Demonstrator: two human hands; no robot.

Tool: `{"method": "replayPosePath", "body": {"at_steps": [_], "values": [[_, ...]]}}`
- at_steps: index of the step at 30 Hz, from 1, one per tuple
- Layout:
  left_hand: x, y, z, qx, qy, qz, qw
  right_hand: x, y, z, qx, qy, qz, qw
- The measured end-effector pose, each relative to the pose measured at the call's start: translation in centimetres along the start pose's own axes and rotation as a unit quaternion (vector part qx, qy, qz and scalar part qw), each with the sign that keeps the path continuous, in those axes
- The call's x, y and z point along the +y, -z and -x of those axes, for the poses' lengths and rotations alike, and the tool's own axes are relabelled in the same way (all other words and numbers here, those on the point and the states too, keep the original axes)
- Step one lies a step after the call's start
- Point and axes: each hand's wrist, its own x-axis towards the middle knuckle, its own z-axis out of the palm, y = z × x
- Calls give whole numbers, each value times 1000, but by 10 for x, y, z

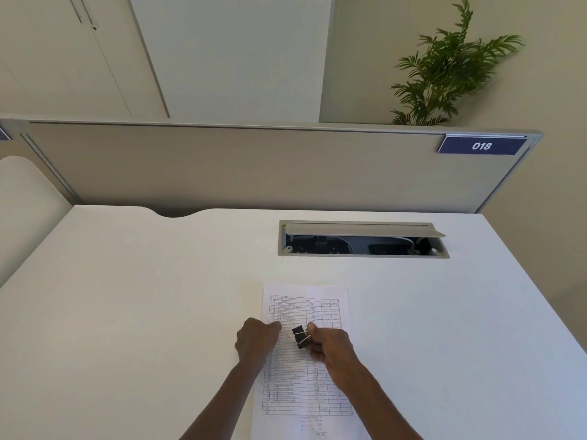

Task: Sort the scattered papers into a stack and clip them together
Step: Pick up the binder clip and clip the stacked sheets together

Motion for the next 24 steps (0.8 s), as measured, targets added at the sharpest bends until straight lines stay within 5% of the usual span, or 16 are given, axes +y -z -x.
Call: {"method": "replayPosePath", "body": {"at_steps": [11, 24], "values": [[7, -10, 16, 22, 15, -73, 997, 3, 0, 0, -2, 11, 11, 1000], [7, -8, 9, 1, 9, -27, 1000, 6, -1, -2, -8, 15, 31, 999]]}}
